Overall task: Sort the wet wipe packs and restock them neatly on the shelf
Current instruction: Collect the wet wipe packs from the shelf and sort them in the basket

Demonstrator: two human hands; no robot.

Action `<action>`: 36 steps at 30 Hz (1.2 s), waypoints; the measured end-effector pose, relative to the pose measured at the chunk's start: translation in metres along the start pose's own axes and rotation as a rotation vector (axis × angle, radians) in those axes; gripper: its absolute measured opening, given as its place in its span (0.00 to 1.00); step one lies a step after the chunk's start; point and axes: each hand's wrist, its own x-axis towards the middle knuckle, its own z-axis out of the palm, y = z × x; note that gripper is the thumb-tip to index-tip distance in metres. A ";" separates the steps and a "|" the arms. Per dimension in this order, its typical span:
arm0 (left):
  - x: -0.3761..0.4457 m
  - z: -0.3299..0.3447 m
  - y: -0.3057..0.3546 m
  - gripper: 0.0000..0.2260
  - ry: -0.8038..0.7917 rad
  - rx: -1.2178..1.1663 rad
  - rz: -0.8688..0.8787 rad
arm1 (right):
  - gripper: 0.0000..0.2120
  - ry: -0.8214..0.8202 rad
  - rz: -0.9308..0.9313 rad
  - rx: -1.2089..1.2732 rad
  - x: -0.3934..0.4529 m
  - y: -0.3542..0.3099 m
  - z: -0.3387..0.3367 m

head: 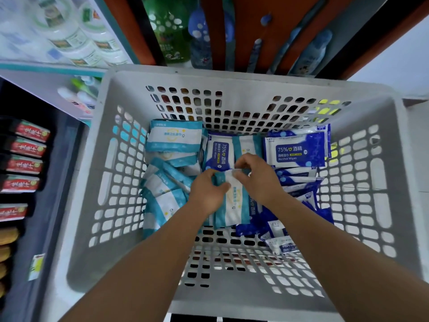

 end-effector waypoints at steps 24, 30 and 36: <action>-0.025 -0.080 -0.020 0.40 0.007 1.077 0.050 | 0.10 -0.083 0.175 0.194 0.014 -0.082 0.079; -0.017 -0.087 -0.026 0.32 0.082 1.215 0.064 | 0.11 -0.163 0.094 -0.049 0.010 -0.077 0.086; -0.014 -0.081 -0.023 0.31 0.119 1.229 0.077 | 0.06 -0.216 0.098 0.050 0.008 -0.076 0.071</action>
